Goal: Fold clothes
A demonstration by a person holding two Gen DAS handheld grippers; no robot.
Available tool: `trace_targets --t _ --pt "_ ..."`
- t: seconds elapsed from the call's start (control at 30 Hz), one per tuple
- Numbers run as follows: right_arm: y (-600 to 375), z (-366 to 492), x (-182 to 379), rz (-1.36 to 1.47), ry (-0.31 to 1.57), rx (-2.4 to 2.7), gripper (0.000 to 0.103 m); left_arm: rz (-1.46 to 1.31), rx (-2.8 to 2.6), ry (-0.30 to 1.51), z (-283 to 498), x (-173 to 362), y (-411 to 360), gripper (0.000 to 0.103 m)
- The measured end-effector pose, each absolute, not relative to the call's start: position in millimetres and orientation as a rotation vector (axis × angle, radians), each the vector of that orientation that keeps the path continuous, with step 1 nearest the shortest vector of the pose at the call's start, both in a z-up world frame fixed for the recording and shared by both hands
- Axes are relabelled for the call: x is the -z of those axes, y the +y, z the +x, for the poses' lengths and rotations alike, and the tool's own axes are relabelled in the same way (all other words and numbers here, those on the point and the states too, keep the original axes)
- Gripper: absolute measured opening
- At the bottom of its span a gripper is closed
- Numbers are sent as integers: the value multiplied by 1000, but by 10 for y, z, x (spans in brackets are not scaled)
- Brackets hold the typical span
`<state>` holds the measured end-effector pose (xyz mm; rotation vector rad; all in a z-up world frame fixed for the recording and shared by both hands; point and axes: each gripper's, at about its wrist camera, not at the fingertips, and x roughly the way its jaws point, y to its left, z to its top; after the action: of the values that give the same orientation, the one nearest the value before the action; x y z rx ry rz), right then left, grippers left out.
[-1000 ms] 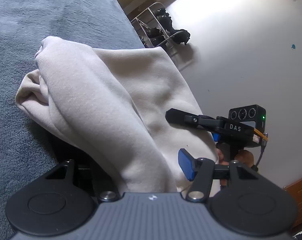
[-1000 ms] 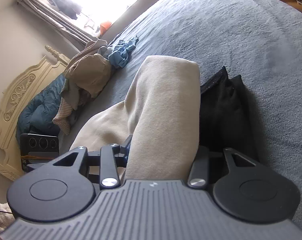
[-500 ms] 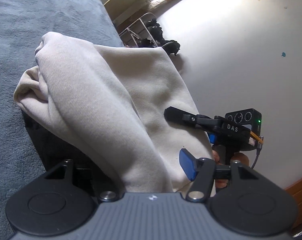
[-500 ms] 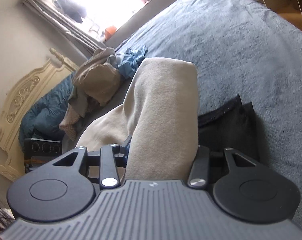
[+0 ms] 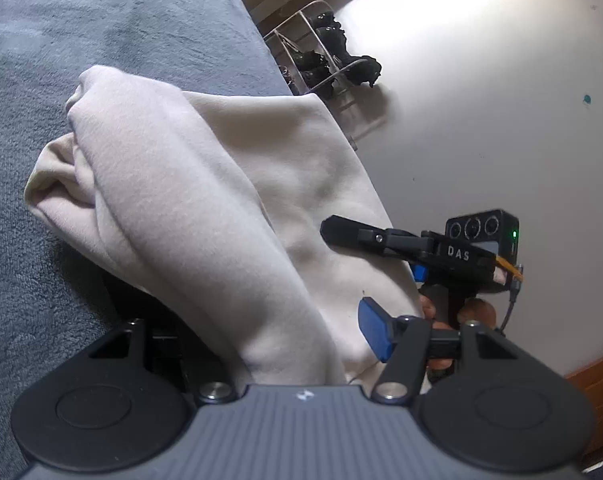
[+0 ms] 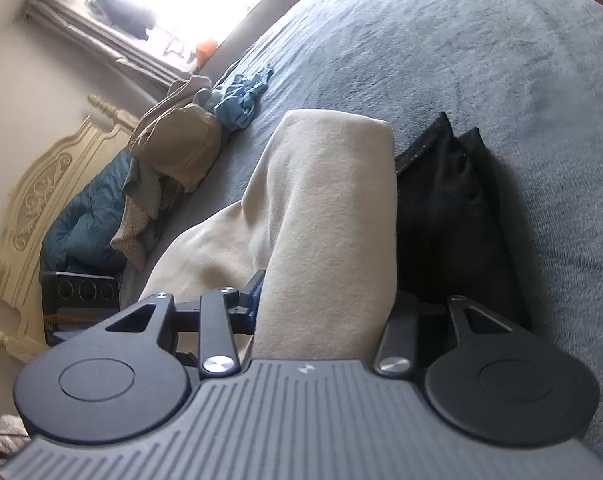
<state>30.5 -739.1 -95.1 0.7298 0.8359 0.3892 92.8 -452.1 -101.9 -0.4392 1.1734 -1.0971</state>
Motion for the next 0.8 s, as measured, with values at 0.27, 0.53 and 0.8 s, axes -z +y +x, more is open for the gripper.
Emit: trace_targets --t 0.27,0.53,0.8 --pt "-7396 333 1015 642 827 -423 50 -373 1122 1118 856 1180 -4501 70" --pt "-7426 347 1019 573 821 -400 64 -524 1078 1146 1064 1086 -4272 81" --pt "-7690 122 814 570 689 -155 75 -546 1003 1062 1184 949 -3816 81"
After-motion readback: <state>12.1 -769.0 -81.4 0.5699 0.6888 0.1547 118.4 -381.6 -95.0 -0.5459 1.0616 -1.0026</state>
